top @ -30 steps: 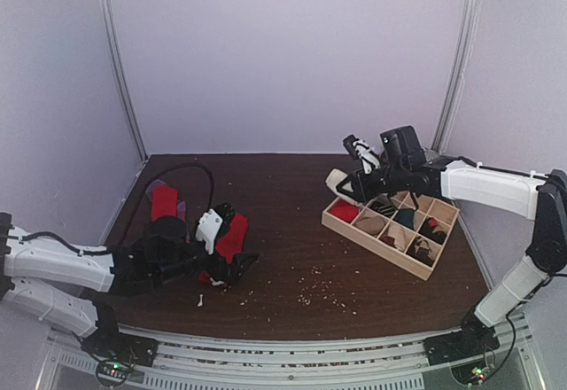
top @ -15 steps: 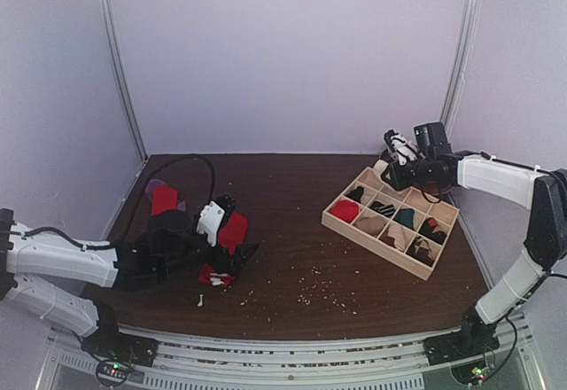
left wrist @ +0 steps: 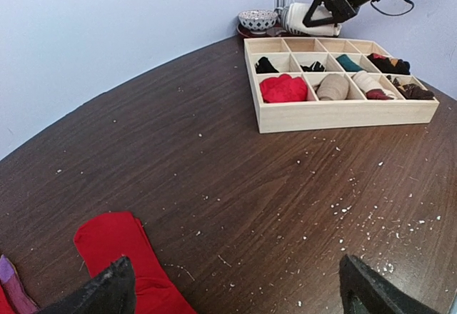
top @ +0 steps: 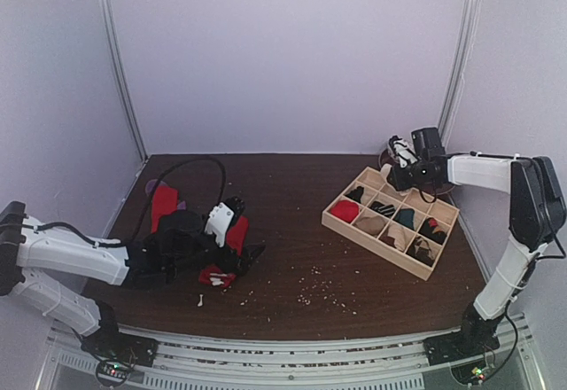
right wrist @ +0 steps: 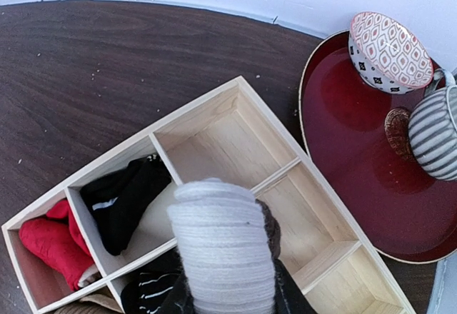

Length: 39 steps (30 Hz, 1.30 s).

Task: Roll the socks
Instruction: Place a pair of socks in the storage box.

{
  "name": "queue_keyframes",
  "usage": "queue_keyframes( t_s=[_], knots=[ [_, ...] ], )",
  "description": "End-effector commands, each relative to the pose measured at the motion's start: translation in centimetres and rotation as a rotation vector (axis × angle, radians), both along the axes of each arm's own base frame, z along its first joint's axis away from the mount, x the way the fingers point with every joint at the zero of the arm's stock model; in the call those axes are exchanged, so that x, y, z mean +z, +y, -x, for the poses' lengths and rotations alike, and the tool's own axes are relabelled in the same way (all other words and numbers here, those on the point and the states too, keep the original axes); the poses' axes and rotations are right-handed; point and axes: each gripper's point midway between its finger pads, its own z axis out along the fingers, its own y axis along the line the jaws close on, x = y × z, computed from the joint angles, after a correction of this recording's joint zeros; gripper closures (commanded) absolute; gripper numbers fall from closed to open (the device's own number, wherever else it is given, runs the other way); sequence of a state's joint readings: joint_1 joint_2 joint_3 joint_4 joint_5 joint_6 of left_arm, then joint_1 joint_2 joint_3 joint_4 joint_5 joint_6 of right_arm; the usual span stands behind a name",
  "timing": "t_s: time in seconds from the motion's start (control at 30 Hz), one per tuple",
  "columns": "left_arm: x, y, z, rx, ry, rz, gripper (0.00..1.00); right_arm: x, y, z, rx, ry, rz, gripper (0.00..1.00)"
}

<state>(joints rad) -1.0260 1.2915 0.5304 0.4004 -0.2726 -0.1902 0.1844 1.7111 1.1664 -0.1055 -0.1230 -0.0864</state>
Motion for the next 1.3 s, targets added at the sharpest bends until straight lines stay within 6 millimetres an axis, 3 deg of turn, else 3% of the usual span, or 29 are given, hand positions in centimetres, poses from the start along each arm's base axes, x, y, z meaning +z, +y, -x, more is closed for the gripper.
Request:
queue_keyframes(
  t_s=[0.0,0.6,0.9,1.27],
  knots=[
    [2.3,-0.5,-0.2,-0.020,-0.059,0.061,0.02,0.4,-1.6,-2.0,-0.106,-0.038,-0.024,0.98],
    [1.8,0.1,0.1,-0.031,-0.079,0.037,0.02,-3.5,-3.8,-4.2,-0.329,0.032,-0.069,0.97],
    [1.1,0.2,0.4,-0.045,-0.079,0.026,0.02,-5.6,-4.2,-3.8,-0.383,0.091,-0.072,0.97],
    [0.7,0.5,0.7,-0.052,-0.083,0.020,0.02,-9.9,-4.4,-3.2,-0.423,0.214,-0.049,0.96]
  ],
)
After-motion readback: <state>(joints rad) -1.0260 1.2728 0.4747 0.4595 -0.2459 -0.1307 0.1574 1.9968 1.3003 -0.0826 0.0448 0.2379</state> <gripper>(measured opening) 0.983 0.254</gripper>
